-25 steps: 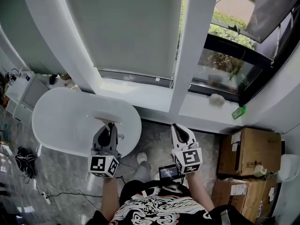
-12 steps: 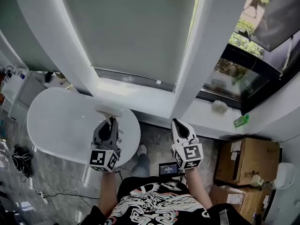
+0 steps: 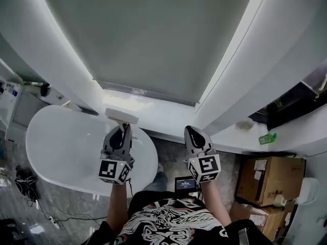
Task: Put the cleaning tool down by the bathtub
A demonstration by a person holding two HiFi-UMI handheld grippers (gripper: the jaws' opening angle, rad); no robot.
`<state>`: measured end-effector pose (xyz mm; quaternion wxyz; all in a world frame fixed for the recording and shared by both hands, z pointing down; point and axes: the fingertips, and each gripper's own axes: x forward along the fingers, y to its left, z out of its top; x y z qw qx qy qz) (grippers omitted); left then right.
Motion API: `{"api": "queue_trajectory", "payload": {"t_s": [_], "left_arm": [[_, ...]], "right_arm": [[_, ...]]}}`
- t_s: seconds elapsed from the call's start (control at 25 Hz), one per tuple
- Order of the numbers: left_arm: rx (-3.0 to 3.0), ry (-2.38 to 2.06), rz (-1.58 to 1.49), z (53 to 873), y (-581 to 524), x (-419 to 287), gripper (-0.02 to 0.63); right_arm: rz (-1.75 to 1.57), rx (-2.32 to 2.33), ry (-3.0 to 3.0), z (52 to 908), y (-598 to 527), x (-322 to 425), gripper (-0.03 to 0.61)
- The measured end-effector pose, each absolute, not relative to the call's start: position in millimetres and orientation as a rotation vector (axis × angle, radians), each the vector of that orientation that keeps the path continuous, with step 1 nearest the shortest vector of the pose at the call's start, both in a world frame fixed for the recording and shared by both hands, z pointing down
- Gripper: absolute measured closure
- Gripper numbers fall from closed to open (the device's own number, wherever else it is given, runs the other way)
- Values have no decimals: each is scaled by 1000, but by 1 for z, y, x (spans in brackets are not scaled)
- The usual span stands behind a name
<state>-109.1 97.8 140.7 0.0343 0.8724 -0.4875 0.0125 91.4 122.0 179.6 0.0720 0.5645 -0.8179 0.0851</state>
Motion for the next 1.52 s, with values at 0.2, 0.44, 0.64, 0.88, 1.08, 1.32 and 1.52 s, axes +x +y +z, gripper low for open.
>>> {"api": "queue_trajectory", "payload": {"t_s": [0.2, 0.44, 0.64, 0.88, 1.08, 1.32, 1.52], "left_arm": [[2712, -1431, 39, 150, 42, -111, 564], [2725, -1388, 15, 150, 4, -109, 564], [2719, -1373, 25, 161, -16, -108, 564], [2695, -1429, 37, 169, -37, -108, 564], [2687, -1447, 100, 183, -61, -110, 565], [2673, -1446, 141, 196, -73, -107, 564], [2676, -1447, 183, 212, -83, -107, 565]], "right_arm": [[264, 1724, -2413, 191, 70, 87, 551], [249, 1738, -2419, 194, 38, 85, 551], [259, 1729, -2417, 203, 16, 80, 551], [282, 1720, -2447, 210, -9, 86, 551], [300, 1725, -2446, 220, -36, 90, 551], [316, 1711, -2437, 234, -51, 93, 551], [335, 1695, -2433, 249, -60, 93, 551]]}}
